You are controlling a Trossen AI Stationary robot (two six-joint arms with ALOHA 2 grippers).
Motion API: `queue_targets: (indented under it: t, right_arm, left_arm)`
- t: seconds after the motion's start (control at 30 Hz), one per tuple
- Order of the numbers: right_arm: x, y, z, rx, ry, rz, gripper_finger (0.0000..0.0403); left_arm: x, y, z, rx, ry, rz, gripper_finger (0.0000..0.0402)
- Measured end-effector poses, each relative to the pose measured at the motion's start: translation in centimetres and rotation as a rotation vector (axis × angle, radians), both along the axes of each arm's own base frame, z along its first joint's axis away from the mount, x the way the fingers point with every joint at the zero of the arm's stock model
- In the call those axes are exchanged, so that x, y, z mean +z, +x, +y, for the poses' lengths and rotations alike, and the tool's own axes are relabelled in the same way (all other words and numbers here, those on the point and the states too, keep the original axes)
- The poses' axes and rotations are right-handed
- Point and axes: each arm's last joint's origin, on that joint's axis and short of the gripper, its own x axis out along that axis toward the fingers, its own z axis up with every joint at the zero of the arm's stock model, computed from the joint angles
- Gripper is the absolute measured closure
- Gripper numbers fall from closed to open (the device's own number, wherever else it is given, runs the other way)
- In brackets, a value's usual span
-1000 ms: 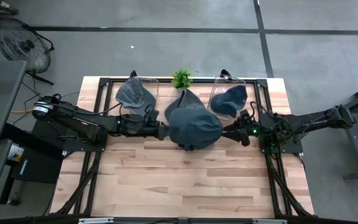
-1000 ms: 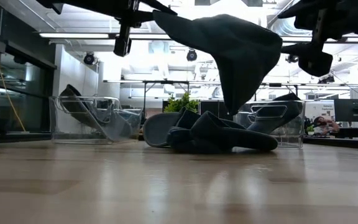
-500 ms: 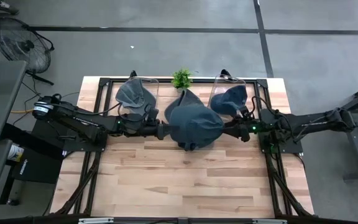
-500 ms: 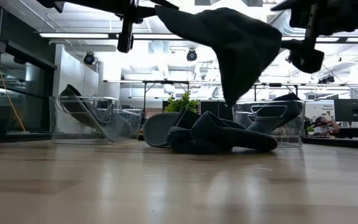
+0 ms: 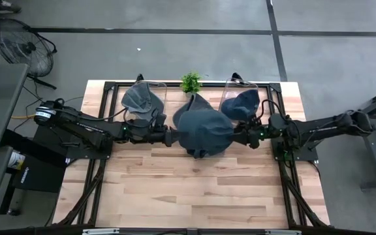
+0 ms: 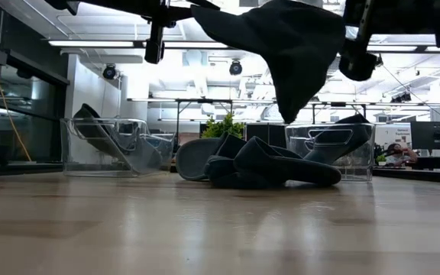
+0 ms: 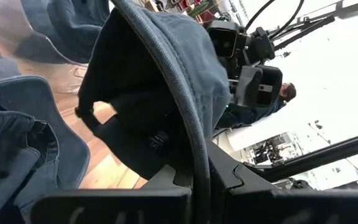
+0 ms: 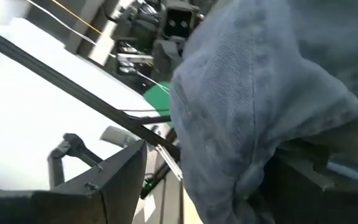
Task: Pick & Place hat
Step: Put the bottom blue cap into the right transparent bin
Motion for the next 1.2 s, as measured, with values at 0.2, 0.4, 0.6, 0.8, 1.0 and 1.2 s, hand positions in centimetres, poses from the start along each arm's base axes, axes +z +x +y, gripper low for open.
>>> queue_targets:
  t: [0.2, 0.4, 0.6, 0.8, 1.0, 1.2]
  right_arm:
    - [0.6, 0.2, 0.0, 0.000, 0.002, -0.075, 0.0125]
    - [0.6, 0.2, 0.0, -0.003, 0.017, -0.077, 0.0125]
    - [0.7, 0.2, -0.1, -0.021, 0.023, -0.086, 0.0125]
    - [0.7, 0.2, -0.1, -0.023, 0.026, -0.086, 0.0125]
    - [0.6, 0.3, 0.0, -0.014, 0.035, -0.079, 0.0125]
    - [0.3, 0.7, 0.0, 0.001, 0.036, -0.065, 0.0125]
  left_arm:
    - [0.0, 0.0, 0.0, -0.005, 0.000, 0.000, 0.0400]
    - [0.0, 0.0, -0.1, -0.019, 0.002, 0.000, 0.0400]
    - [0.2, 0.2, -0.1, -0.030, 0.003, -0.033, 0.0400]
    - [-0.6, 1.0, -0.2, -0.033, 0.001, -0.045, 0.0400]
    - [-1.3, 1.7, -0.3, -0.031, -0.021, -0.058, 0.0400]
    - [-1.4, 1.9, -0.3, -0.025, -0.022, -0.067, 0.0400]
